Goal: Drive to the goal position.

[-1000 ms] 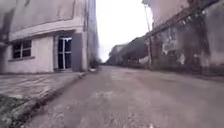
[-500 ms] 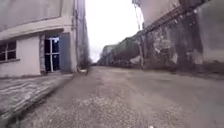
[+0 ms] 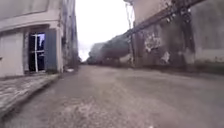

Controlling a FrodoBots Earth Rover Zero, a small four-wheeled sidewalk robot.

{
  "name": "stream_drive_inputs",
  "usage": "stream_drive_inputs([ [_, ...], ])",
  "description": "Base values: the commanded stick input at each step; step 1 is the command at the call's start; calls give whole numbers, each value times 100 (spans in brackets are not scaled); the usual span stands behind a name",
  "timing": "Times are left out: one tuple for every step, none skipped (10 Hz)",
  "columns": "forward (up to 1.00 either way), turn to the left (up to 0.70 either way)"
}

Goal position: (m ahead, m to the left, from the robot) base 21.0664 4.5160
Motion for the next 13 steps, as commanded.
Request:
stream_drive_inputs([
  [50,0],
  [50,0],
  [50,0],
  [50,0],
  [50,0],
  [50,0],
  [50,0],
  [50,0],
  [50,0],
  [50,0],
  [50,0],
  [50,0],
  [50,0],
])
